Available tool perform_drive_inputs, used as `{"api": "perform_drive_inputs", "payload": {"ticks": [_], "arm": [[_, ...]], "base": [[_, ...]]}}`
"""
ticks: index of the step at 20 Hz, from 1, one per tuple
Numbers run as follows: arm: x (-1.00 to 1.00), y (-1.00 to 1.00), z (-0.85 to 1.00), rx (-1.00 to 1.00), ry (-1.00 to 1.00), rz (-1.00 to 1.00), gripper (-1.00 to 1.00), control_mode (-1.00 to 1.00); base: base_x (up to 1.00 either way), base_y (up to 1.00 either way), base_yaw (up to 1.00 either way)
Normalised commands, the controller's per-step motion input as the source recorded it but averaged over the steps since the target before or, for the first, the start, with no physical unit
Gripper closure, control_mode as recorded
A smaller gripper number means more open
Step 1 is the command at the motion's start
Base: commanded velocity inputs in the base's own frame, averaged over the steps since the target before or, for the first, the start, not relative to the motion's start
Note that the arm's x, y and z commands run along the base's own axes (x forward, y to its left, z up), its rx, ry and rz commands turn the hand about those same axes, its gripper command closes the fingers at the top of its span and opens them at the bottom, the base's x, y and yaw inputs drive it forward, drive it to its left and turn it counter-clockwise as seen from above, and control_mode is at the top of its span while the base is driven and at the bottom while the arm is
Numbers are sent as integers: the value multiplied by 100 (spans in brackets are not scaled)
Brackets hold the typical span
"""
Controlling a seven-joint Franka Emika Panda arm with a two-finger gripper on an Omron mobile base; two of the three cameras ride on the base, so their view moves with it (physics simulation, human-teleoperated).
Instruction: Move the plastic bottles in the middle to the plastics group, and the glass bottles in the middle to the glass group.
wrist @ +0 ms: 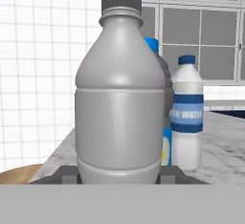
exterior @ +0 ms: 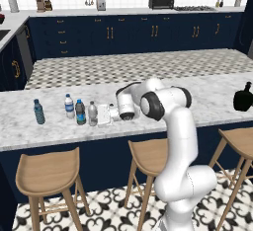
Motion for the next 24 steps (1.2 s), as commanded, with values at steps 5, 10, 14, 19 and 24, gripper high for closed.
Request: {"api": "perform_drive_inputs", "payload": {"ticks": [5, 10, 14, 19, 24], "arm": [[9, 0, -21, 0, 0, 9, 100, -100], [4, 0, -22, 0, -2, 9, 100, -100], [-5, 0, -22, 0, -3, 5, -100, -100], [0, 0, -8, 0, -4, 1, -100, -100], [2, 0, 0, 0, -4, 0, -100, -100]], "base": [[0, 0, 0], [0, 0, 0], [0, 0, 0], [0, 0, 0], [0, 0, 0]]}}
